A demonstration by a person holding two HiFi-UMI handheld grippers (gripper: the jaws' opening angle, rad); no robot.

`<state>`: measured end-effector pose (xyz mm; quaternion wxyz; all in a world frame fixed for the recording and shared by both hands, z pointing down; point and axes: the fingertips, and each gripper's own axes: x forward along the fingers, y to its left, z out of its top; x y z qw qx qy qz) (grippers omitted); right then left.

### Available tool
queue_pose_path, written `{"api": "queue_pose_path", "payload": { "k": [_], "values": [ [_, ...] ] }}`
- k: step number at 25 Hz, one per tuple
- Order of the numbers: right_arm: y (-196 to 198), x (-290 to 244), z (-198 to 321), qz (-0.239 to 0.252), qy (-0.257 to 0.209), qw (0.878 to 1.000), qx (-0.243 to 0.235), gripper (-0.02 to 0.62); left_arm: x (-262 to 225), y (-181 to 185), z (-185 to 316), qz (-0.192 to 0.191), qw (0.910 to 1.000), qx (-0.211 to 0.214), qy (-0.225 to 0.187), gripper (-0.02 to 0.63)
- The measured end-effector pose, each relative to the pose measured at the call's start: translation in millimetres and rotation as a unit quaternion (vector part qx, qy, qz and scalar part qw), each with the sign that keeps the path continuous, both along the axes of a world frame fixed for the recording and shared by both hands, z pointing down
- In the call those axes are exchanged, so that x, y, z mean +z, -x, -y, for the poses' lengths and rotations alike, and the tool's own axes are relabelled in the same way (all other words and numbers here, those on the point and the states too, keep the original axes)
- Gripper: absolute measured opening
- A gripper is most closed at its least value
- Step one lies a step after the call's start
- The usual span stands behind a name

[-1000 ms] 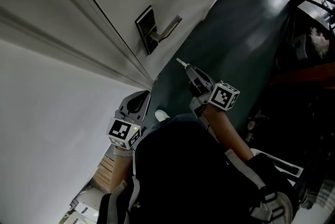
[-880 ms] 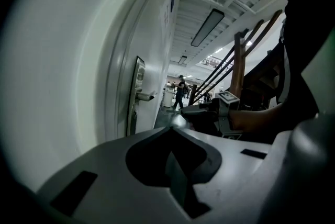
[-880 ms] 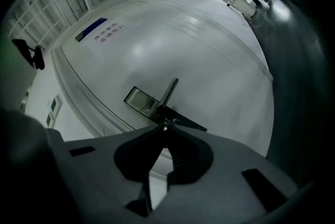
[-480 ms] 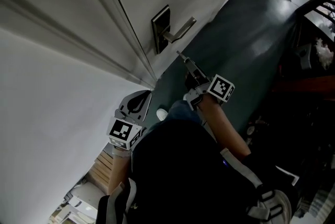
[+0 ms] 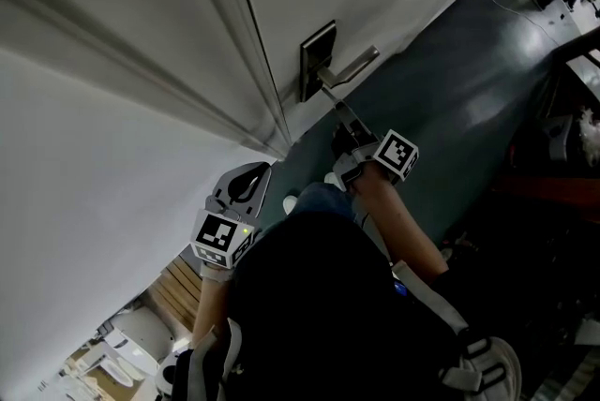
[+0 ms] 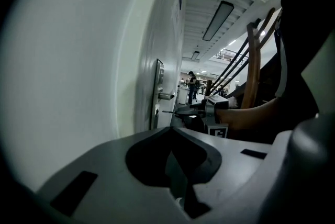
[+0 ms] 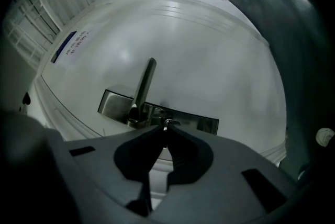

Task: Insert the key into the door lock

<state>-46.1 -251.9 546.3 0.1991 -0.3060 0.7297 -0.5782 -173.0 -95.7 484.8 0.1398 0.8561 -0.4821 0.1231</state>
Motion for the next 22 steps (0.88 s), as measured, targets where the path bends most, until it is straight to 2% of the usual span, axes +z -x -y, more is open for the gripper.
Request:
{"api": "queue_pose_path", "payload": {
  "k": [5, 22],
  "values": [
    [12, 2, 11, 0.029, 0.013, 1.000, -0.003, 0.034, -2, 9, 4, -0.001, 0.9998, -0.021, -0.001, 0.008],
    [18, 10, 20, 0.062, 0.060, 0.996, -0.003, 0.033, -6, 7, 7, 0.006, 0.9990, -0.045, -0.004, 0.008]
  ]
}}
